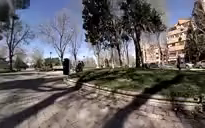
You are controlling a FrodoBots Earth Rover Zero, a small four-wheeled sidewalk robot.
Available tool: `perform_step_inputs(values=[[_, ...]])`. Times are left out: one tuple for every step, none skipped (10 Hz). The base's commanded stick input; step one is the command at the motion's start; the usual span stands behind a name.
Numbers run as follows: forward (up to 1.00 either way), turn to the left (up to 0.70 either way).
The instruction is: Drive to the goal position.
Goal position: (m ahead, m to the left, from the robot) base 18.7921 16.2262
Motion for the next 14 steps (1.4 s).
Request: perform_step_inputs(values=[[0.7,0.35],[0.7,0.35],[0.7,0.35],[0.7,0.35],[0.7,0.35],[0.7,0.35],[0.7,0.35],[0.7,0.35],[0.7,0.35],[0.7,0.35],[0.7,0.35],[0.7,0.35],[0.7,0.35],[0.7,0.35]])
